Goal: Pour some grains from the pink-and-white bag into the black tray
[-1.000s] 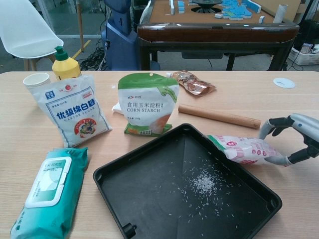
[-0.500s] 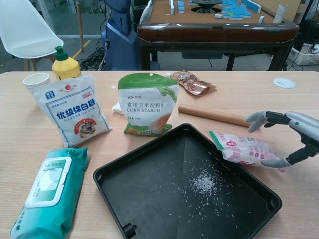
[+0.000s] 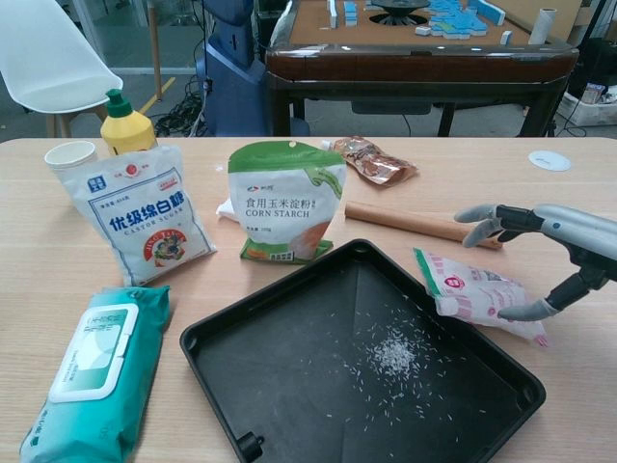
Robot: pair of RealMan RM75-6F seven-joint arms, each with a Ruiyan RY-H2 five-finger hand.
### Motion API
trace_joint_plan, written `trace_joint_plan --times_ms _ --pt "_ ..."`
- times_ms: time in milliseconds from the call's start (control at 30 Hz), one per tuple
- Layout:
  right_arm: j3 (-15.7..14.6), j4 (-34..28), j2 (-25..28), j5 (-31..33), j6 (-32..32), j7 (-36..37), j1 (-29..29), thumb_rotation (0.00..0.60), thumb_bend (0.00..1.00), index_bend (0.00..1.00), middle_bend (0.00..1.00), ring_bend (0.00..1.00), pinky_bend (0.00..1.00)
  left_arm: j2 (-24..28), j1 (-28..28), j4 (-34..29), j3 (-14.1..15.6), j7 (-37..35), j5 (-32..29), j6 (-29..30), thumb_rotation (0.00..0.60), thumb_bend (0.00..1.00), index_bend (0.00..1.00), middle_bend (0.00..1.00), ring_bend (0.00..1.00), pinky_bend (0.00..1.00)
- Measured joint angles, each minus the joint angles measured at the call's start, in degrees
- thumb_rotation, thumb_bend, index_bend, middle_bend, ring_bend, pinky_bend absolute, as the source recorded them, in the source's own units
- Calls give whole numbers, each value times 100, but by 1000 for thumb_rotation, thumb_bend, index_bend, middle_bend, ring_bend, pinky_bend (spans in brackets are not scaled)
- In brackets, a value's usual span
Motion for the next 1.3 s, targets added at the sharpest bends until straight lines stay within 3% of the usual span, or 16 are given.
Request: trace_joint_plan --times_ms 400,800,1167,1300 --pt "148 -677 208 414 -779 -791 267 600 0 2 178 128 115 61 40 -15 -3 -46 -33 49 600 278 164 71 6 39" --pt "103 -757 212 422 -875 -827 265 600 0 2 171 128 114 75 21 -15 -2 -81 -50 -11 600 279 164 71 1 39" --pt "164 -434 -134 417 -928 -867 335 600 0 3 172 128 114 80 27 9 -6 -130 -73 -8 600 278 164 71 0 39" --pt "181 -332 -248 382 -940 -781 373 600 78 123 234 150 114 81 29 27 -4 -145 -82 -13 600 278 164 71 0 38"
